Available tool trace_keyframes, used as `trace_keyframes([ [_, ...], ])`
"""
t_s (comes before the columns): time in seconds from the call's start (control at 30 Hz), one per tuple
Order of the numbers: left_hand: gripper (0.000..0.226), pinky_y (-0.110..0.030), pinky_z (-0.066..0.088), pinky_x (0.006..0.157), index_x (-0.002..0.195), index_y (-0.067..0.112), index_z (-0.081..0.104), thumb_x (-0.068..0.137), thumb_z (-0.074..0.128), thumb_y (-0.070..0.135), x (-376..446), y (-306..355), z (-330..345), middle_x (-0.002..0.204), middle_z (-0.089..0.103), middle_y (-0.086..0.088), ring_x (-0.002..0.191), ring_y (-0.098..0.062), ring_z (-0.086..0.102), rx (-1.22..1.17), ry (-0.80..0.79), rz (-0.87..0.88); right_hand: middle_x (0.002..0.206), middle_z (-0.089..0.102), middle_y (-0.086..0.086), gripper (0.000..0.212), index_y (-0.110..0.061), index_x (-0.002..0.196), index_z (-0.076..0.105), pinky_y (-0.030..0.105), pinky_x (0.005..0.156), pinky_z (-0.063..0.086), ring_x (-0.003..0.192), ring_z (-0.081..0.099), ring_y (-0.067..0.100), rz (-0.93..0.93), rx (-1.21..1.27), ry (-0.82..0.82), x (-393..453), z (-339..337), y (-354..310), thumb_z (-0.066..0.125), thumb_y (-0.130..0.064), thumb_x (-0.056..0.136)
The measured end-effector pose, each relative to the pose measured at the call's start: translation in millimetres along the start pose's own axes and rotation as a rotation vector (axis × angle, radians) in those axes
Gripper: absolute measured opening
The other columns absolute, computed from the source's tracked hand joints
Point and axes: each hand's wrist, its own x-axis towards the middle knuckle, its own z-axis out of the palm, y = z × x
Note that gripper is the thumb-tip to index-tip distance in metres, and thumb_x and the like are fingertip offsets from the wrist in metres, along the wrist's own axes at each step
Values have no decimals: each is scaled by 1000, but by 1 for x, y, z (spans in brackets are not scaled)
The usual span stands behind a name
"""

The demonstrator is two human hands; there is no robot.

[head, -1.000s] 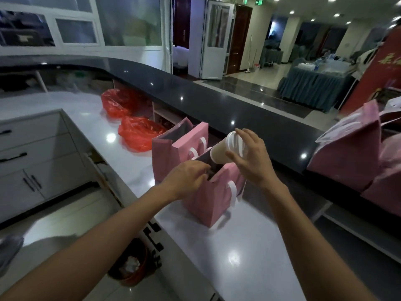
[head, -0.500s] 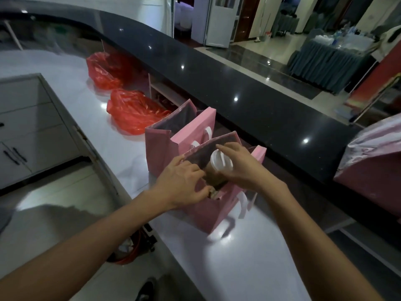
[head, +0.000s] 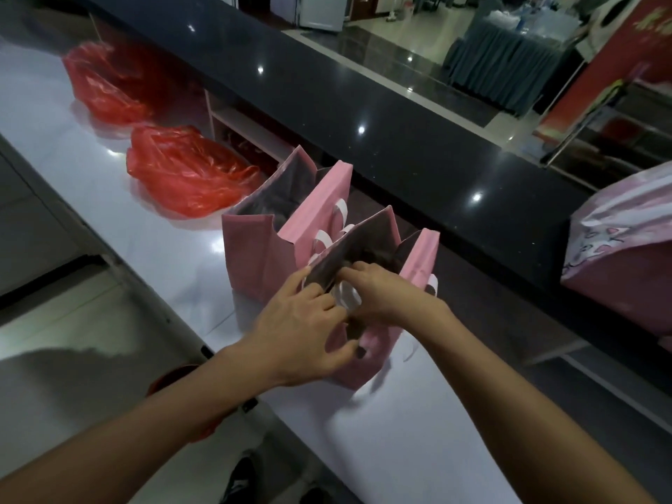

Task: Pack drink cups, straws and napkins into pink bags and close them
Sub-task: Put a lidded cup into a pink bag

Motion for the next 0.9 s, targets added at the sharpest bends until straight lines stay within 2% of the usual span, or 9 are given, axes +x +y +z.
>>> trace_keyframes([
  [0.13, 45, -50, 34, 115, 92, 29, 73, 92, 46, 65, 0, -8, 5, 82, 70, 11, 87, -12, 62, 29, 4, 43, 139, 50, 9, 67, -19, 137, 44, 47, 100, 50, 120, 54, 31, 9, -44, 20, 2, 9, -3, 76, -38, 82],
  [0.27, 41, -50, 38, 111, 89, 29, 73, 91, 49, 62, 0, -12, 6, 78, 68, 11, 82, -12, 62, 17, 50, 75, 138, 51, 10, 64, -18, 137, 46, 42, 100, 49, 120, 53, 30, -1, -63, 33, -1, 17, -1, 75, -36, 83],
  [0.43, 41, -50, 37, 112, 82, 27, 69, 91, 49, 62, -1, -17, 8, 76, 65, 11, 81, -12, 60, 27, 44, 86, 139, 51, 9, 75, -20, 141, 46, 46, 98, 50, 121, 52, 30, 2, -19, -65, -5, 25, -3, 81, -31, 76],
  [0.6, 41, -49, 36, 112, 85, 28, 70, 91, 49, 62, -3, -21, 9, 79, 66, 13, 85, -11, 61, 25, 31, 94, 139, 55, 10, 71, -19, 142, 50, 45, 101, 48, 124, 53, 31, 9, -18, -82, -3, 26, -7, 79, -23, 78],
  [0.73, 37, -51, 38, 111, 87, 29, 70, 91, 51, 59, 0, -22, 9, 81, 68, 12, 86, -12, 62, 7, 40, 105, 131, 59, 9, 65, -22, 136, 54, 48, 97, 50, 117, 55, 32, -3, 10, -62, 5, 38, -12, 77, -19, 75],
  [0.9, 44, -45, 30, 114, 94, 30, 72, 94, 41, 62, 7, -25, 8, 88, 70, 12, 93, -13, 62, 17, -9, 97, 135, 59, 9, 72, -22, 140, 52, 48, 100, 48, 121, 54, 33, 23, 20, -31, 7, 39, -6, 78, -26, 72],
])
